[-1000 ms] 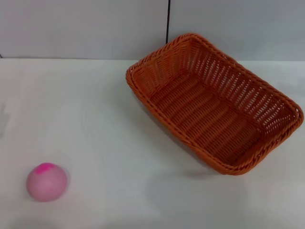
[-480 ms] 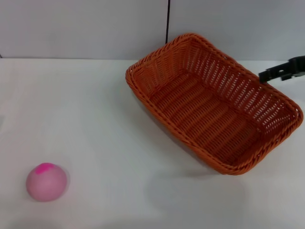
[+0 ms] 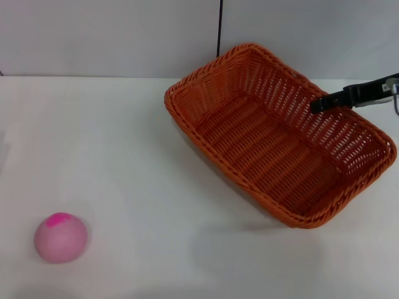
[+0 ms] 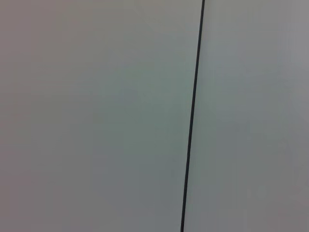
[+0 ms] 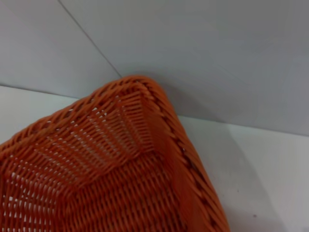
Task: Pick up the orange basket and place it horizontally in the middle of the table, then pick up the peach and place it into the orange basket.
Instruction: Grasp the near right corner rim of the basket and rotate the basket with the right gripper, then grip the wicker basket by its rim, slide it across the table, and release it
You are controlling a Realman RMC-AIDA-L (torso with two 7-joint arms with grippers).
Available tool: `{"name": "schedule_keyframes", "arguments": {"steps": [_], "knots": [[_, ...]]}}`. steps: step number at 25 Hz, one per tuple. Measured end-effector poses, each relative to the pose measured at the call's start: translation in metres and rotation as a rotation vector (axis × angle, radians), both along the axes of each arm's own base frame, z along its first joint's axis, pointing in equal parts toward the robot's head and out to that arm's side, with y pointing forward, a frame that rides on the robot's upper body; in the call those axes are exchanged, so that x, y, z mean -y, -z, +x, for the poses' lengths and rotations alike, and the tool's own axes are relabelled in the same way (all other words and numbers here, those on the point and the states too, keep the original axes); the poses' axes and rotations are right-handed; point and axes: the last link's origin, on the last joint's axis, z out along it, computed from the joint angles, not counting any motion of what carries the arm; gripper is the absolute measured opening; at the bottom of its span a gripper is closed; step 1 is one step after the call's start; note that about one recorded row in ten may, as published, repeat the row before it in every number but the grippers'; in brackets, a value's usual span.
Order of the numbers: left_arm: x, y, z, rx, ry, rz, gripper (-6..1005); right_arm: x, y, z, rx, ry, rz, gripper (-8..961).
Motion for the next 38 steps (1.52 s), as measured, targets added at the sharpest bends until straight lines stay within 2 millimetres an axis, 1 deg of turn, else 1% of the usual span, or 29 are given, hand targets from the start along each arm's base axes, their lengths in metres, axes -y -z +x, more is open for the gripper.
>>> {"name": "schedule_keyframes", "arguments": {"steps": [5, 10, 13, 16, 18, 21, 22, 23, 24, 25, 27, 28, 29, 32, 33, 35, 36, 37, 38], "knots": [[-0.003, 0.002, -0.001, 0.001, -0.008, -0.013, 785, 0.001, 0.012, -0.001, -0.055, -0.038, 0.005, 808], [-0.005, 0.004, 0.0, 0.008, -0.011, -0.024, 783, 0.003, 0.017, 0.0, -0.087, -0.051, -0.002, 806], [-0.006, 0.005, 0.0, 0.013, -0.008, -0.027, 782, 0.003, 0.022, 0.0, -0.09, -0.056, -0.012, 713], [-0.007, 0.005, 0.001, 0.013, -0.008, -0.028, 781, 0.003, 0.022, 0.0, -0.084, -0.07, -0.012, 620], [-0.006, 0.005, 0.0, 0.014, -0.01, -0.027, 780, 0.004, 0.021, 0.0, -0.084, -0.081, -0.009, 404], [-0.004, 0.005, -0.001, 0.013, -0.013, -0.025, 779, 0.003, 0.017, -0.002, -0.076, -0.113, -0.004, 261], [-0.004, 0.005, -0.001, 0.012, -0.013, -0.025, 779, 0.004, 0.015, -0.004, -0.076, -0.142, -0.007, 214], [-0.003, 0.005, -0.001, 0.012, -0.014, -0.025, 778, 0.006, 0.012, -0.01, -0.088, -0.219, -0.02, 166], [-0.003, 0.004, -0.002, 0.011, -0.015, -0.024, 778, 0.008, 0.011, -0.014, -0.099, -0.269, -0.032, 164], [-0.002, 0.004, -0.002, 0.011, -0.016, -0.024, 777, 0.008, 0.011, -0.014, -0.099, -0.269, -0.032, 163], [0.0, 0.003, -0.003, 0.01, -0.018, -0.021, 777, 0.012, 0.007, -0.021, -0.114, -0.353, -0.049, 160], [0.001, 0.003, -0.003, 0.01, -0.018, -0.02, 776, 0.014, 0.002, -0.027, -0.114, -0.414, -0.059, 159], [0.003, 0.003, -0.003, 0.01, -0.018, -0.018, 776, 0.014, 0.002, -0.027, -0.114, -0.414, -0.059, 157], [0.006, 0.002, -0.004, 0.009, -0.019, -0.013, 775, 0.019, -0.002, -0.035, -0.103, -0.507, -0.097, 152], [0.01, 0.003, -0.004, 0.014, -0.017, -0.005, 774, 0.022, -0.003, -0.041, -0.098, -0.58, -0.139, 151], [0.013, 0.002, -0.003, 0.015, -0.013, -0.001, 773, 0.023, -0.003, -0.044, -0.095, -0.612, -0.16, 151], [0.014, 0.002, -0.002, 0.015, -0.008, 0.003, 773, 0.026, -0.003, -0.048, -0.083, -0.681, -0.201, 151], [0.017, 0.002, -0.002, 0.015, -0.002, 0.008, 773, 0.026, -0.003, -0.048, -0.083, -0.681, -0.201, 152], [0.019, 0.002, 0.0, 0.016, 0.005, 0.014, 772, 0.029, -0.003, -0.051, -0.065, -0.752, -0.246, 152]]}}
